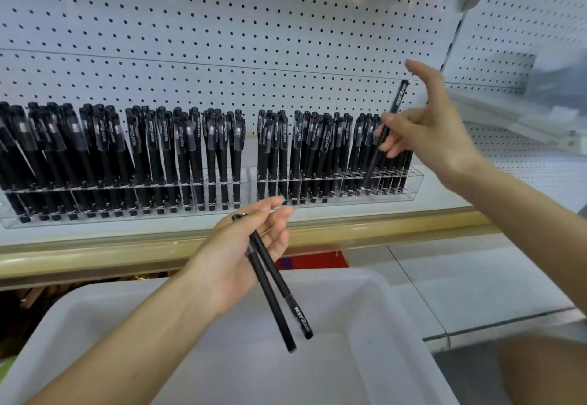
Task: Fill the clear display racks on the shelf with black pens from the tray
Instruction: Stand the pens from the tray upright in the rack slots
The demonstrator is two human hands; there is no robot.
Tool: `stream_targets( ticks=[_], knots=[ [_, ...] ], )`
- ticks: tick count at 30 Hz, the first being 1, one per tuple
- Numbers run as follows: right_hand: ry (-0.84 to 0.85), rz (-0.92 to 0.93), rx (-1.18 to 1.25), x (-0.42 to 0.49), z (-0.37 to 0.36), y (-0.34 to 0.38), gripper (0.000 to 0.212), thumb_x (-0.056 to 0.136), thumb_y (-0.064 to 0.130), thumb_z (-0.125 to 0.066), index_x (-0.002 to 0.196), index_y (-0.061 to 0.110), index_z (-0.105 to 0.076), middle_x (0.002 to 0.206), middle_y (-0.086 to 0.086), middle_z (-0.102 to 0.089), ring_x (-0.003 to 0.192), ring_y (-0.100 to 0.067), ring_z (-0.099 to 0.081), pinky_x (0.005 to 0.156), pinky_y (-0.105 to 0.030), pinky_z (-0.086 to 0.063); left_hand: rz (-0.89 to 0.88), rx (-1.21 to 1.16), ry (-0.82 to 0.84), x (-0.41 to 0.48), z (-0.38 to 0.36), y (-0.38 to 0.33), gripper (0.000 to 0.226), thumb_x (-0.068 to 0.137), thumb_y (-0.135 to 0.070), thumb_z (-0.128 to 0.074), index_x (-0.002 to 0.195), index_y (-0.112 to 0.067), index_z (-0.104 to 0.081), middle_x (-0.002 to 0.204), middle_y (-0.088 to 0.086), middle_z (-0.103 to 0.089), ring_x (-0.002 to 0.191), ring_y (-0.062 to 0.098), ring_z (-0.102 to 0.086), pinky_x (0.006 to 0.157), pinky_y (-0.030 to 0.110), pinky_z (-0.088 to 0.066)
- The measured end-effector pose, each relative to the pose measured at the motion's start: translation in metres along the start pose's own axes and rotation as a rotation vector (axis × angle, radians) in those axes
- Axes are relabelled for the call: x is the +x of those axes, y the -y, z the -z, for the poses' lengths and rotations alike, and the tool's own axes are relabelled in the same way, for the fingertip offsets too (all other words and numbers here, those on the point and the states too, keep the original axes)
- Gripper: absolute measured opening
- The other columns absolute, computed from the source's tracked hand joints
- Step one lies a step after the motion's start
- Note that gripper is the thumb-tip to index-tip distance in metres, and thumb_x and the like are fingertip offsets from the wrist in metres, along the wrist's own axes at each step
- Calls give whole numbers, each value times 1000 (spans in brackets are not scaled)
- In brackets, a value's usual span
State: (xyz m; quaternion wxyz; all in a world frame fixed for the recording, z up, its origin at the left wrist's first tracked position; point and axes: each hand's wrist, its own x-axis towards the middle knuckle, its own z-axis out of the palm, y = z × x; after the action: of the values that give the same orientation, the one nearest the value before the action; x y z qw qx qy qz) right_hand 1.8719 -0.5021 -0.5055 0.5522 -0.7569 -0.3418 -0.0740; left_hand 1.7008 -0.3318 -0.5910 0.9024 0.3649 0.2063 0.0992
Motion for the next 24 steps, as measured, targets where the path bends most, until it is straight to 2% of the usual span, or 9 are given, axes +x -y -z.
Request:
stream_targets(
  ticks=[2,6,9,13,19,24],
  knots=[
    [-26,43,-6,8,-2,-2,54,94,3,-56,140,22,-34,63,-8,-62,57,-17,-64,58,-26,-55,-2,-12,2,0,-3,1,19,97,-6,-49,101,-3,-68,91,11,-75,60,9,-66,64,26,-59],
    [-95,114,-31,17,-13,-8,49,94,1,-56,137,20,-41,87,-29,-60,59,-16,-63,60,-27,-56,3,-5,11,-1,-5,1,20,97,-6,-49,100,-4,-68,93,12,-75,63,10,-68,64,27,-59],
    [-140,160,-117,22,-20,-14,50,94,3,-56,137,25,-41,95,-19,-55,62,-12,-65,61,-24,-55,-3,-12,6,-2,-4,1,19,97,-6,-49,98,-4,-68,90,12,-75,61,10,-68,64,27,-59],
    [-135,173,-155,23,-29,-22,52,95,2,-54,139,25,-37,88,-1,-52,66,-12,-67,64,-22,-56,-7,-12,-4,-3,0,0,19,96,-6,-49,99,-3,-68,87,11,-74,62,10,-69,65,28,-60],
    [-138,203,-211,21,-36,-31,51,94,2,-55,139,21,-40,78,1,-56,64,-6,-66,65,-18,-55,-7,-7,1,-4,4,-2,19,96,-6,-50,103,-3,-67,85,11,-74,64,12,-70,65,29,-60],
    [-103,190,-273,21,-37,-35,47,94,8,-58,137,22,-44,80,0,-61,66,-5,-68,74,-23,-57,-16,-19,0,-5,3,-4,20,97,-6,-49,103,-1,-67,83,12,-74,62,11,-69,67,30,-60]
  ],
)
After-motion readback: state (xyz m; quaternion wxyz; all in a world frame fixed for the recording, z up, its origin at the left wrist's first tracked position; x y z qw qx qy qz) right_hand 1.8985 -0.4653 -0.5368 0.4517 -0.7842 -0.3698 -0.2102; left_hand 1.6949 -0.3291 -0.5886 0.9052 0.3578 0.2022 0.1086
